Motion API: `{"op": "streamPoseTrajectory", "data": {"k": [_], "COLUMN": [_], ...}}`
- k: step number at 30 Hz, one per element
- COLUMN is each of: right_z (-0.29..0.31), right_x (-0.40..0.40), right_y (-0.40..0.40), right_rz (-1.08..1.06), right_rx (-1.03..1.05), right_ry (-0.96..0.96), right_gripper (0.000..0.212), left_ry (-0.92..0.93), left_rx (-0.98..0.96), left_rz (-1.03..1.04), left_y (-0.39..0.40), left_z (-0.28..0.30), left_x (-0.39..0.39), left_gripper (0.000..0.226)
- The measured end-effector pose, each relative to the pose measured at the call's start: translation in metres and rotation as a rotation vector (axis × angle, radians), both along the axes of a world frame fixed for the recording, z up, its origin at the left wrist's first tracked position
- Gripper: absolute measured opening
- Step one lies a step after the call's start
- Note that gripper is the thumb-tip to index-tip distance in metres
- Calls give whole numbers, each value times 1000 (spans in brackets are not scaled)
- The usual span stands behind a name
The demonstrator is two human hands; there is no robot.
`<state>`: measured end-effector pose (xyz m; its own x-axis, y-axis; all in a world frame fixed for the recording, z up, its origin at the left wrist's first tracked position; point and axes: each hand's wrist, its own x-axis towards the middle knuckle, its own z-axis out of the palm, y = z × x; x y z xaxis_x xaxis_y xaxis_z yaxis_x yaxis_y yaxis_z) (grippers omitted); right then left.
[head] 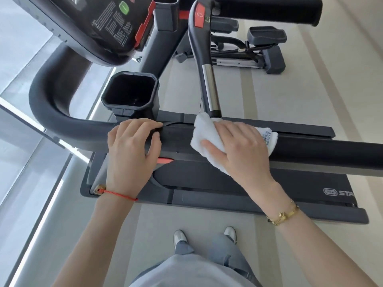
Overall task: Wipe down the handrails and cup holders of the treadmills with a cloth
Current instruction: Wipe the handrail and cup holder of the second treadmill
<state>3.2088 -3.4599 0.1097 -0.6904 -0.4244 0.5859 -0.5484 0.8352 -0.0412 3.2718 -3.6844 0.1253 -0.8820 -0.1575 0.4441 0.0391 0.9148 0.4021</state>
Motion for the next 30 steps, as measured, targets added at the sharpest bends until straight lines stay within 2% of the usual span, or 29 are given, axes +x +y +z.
{"op": "streamPoseTrajectory", "data": {"k": [6, 14, 21, 25, 27, 30], "right_z": [-2, 11, 12, 19, 24, 26], "right_x": [-1, -5, -12, -12, -9, -6], "right_y": [-10, -92, -75, -76, -103, -150], "right_rz": [-55, 102, 214, 100, 8, -17], "right_rx": [12, 71, 63, 57, 39, 83], "right_ry": [11, -138, -164, -209, -246, -273], "right_gripper": [45, 49, 48, 52, 52, 55], "left_ry": [-11, -8, 35, 26, 14, -1], "left_rx": [72, 217, 144, 111, 105, 109], "left_rz": [-22, 73, 196, 195, 192, 182], "left_y": [-2, 1, -24, -41, -52, -70], "left_z": [4, 9, 8, 5, 3, 1], "left_x": [0, 1, 4, 2, 0, -4], "left_gripper": [20, 36, 30, 25, 23, 21]}}
